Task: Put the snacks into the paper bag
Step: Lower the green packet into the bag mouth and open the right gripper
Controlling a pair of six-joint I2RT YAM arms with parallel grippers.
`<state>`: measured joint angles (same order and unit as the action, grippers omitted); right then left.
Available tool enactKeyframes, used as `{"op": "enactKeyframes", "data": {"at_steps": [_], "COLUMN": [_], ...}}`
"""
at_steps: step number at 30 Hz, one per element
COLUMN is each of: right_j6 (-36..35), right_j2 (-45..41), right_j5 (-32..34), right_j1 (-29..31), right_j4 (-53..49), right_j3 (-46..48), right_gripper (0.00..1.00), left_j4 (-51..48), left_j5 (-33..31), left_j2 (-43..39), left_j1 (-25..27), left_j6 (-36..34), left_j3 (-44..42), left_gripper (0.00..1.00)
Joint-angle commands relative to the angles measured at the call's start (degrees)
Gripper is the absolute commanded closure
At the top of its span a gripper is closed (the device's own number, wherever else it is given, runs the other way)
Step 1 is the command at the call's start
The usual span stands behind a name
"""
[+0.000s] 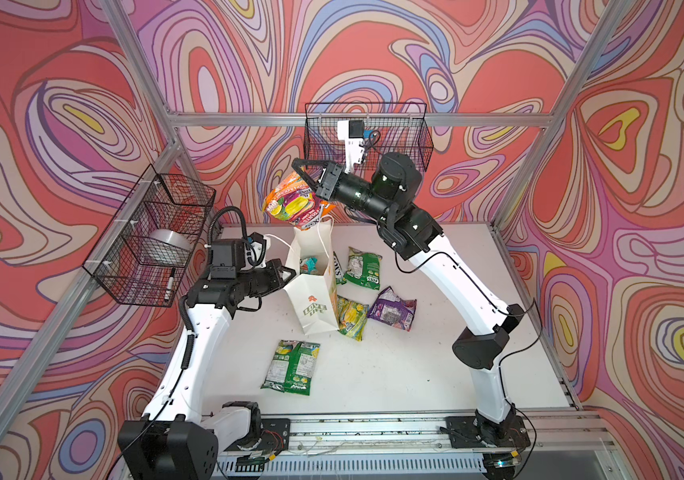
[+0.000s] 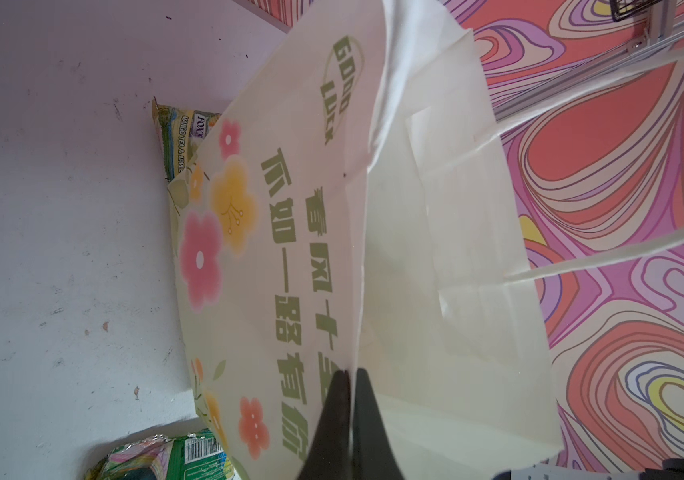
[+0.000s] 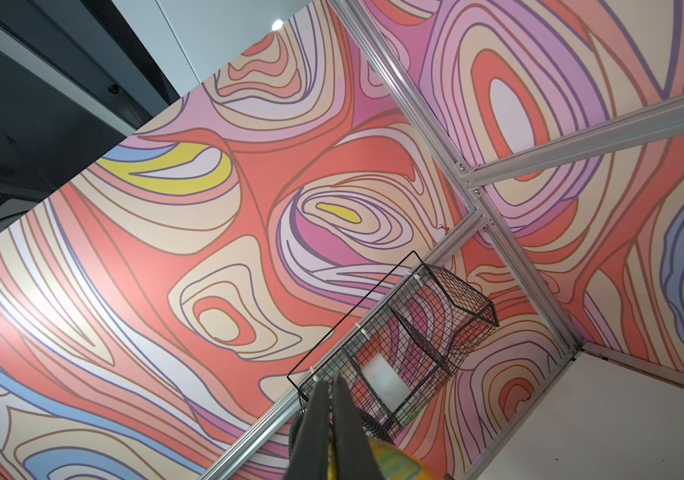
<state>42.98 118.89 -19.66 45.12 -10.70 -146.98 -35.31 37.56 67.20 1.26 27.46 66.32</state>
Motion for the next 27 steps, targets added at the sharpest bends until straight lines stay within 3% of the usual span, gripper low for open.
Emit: {"op": "enactKeyframes", "data": {"at_steps": [1, 12, 27], "right_j6": [0.1, -2.4, -7.7], "right_j2": [-0.9, -6.3, -10.0], "right_j5": [0.2, 2.9, 9.9], "right_j1": [0.2, 0.2, 0.2], "right_j4": [2.5, -3.1, -16.2], "right_j3": [-0.3, 13.8, 21.9], "right_gripper": [1.00, 1.00, 1.00], "left_j4": [4.0, 2.6, 3.0], "left_j5": [2.8, -2.5, -3.2], "left_j2": [-1.7, -4.4, -5.1], "left_j1": [0.5, 0.3, -0.5], "left_j6": [0.7, 0.1, 0.2], "left_j3": [-0.3, -0.1, -0.3], "left_gripper": [1.00, 1.00, 1.00]}}
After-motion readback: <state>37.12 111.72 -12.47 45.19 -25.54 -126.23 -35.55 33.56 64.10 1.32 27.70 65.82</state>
